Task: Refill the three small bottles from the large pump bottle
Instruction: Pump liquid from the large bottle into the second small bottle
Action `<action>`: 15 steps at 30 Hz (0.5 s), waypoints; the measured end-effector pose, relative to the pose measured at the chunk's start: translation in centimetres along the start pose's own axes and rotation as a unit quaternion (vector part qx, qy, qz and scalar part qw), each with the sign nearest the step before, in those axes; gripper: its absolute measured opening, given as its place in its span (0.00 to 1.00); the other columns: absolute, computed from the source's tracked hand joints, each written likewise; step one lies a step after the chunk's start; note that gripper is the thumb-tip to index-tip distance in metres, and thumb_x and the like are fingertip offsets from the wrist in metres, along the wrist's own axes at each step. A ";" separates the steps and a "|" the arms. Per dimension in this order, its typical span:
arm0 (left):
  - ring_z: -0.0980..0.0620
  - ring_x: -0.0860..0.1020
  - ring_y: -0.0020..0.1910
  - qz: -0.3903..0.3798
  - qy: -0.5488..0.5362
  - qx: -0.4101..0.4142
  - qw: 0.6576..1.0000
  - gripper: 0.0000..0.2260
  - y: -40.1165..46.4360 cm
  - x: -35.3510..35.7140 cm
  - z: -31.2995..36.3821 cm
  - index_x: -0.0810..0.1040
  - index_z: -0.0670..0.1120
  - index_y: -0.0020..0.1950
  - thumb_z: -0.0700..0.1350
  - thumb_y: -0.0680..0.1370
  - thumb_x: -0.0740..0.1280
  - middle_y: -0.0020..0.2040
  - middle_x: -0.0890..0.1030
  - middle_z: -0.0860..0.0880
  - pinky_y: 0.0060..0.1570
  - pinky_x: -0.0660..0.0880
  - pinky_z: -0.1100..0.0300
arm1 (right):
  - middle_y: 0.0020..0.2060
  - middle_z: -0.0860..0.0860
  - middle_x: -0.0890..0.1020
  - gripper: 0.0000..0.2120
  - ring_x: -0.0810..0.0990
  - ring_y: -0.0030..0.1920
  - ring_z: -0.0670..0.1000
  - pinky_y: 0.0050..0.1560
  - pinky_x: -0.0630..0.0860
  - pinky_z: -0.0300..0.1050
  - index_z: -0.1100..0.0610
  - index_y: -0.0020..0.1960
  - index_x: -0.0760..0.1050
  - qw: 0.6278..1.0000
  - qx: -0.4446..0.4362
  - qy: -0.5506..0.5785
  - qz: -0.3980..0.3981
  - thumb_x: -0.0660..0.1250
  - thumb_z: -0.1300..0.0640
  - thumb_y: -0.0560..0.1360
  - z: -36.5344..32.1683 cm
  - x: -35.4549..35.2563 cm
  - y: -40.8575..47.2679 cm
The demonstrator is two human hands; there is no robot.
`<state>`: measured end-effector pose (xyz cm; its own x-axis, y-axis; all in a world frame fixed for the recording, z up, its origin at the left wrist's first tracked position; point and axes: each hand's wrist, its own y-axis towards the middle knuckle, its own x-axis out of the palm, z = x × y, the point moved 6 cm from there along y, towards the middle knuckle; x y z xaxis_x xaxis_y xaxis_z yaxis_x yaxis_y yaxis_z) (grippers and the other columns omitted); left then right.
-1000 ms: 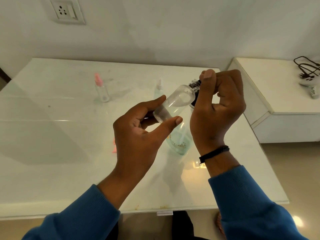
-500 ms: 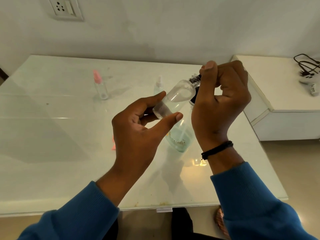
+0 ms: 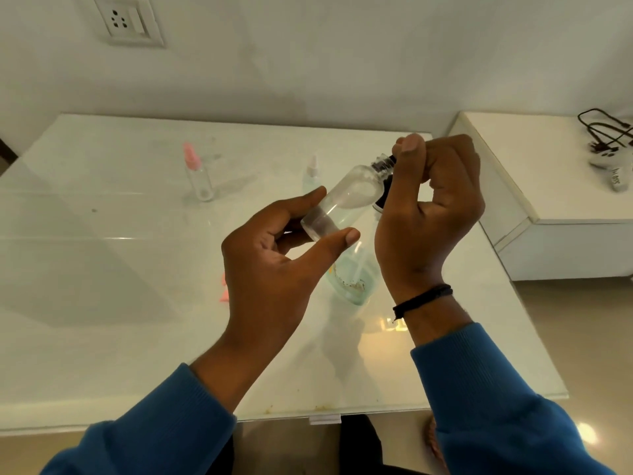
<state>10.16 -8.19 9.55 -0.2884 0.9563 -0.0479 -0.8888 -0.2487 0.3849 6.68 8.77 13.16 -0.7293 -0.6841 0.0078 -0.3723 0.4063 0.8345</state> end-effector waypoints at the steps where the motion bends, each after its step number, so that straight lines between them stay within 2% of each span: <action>1: 0.56 0.84 0.52 0.000 -0.002 -0.003 1.000 0.21 0.0 0.0 0.0 0.83 0.44 0.61 0.46 0.70 0.80 0.53 0.85 0.53 0.50 0.80 0.67 | 0.33 0.51 0.74 0.16 0.72 0.36 0.58 0.38 0.71 0.61 0.66 0.34 0.75 1.000 0.003 -0.004 -0.002 0.65 0.62 0.81 0.0 0.0 0.1; 5: 0.53 0.85 0.51 0.001 0.001 0.003 1.000 0.20 0.0 -0.1 0.0 0.83 0.44 0.61 0.45 0.70 0.80 0.52 0.86 0.51 0.50 0.81 0.65 | 0.32 0.51 0.73 0.17 0.70 0.35 0.56 0.39 0.71 0.60 0.66 0.33 0.74 1.000 0.000 -0.012 0.004 0.65 0.62 0.80 -0.5 0.2 0.5; 8: 0.55 0.84 0.52 0.000 0.002 0.005 1.000 0.20 0.1 -0.1 0.1 0.83 0.44 0.61 0.45 0.70 0.80 0.52 0.85 0.54 0.50 0.80 0.66 | 0.33 0.51 0.73 0.16 0.72 0.35 0.57 0.37 0.72 0.62 0.65 0.34 0.74 1.000 -0.003 0.000 0.003 0.65 0.64 0.80 -0.2 0.1 0.1; 11: 0.55 0.84 0.52 0.000 0.001 -0.001 1.000 0.21 0.0 0.0 0.0 0.83 0.44 0.62 0.46 0.70 0.80 0.53 0.85 0.53 0.50 0.80 0.67 | 0.32 0.54 0.74 0.16 0.71 0.35 0.57 0.38 0.71 0.61 0.66 0.34 0.75 1.000 0.003 -0.009 -0.001 0.65 0.62 0.80 -0.1 0.1 0.2; 15: 0.54 0.85 0.51 0.002 0.002 0.002 1.000 0.21 0.0 0.0 -0.1 0.83 0.44 0.61 0.45 0.70 0.80 0.53 0.86 0.52 0.51 0.81 0.65 | 0.32 0.51 0.72 0.17 0.70 0.35 0.55 0.38 0.70 0.59 0.66 0.33 0.74 1.000 0.000 -0.006 -0.002 0.65 0.62 0.80 -0.5 0.3 0.5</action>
<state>10.07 -8.22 9.44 -0.2938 0.9545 -0.0508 -0.8860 -0.2520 0.3892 6.59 8.47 13.91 -0.7348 -0.6783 -0.0028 -0.3759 0.4038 0.8340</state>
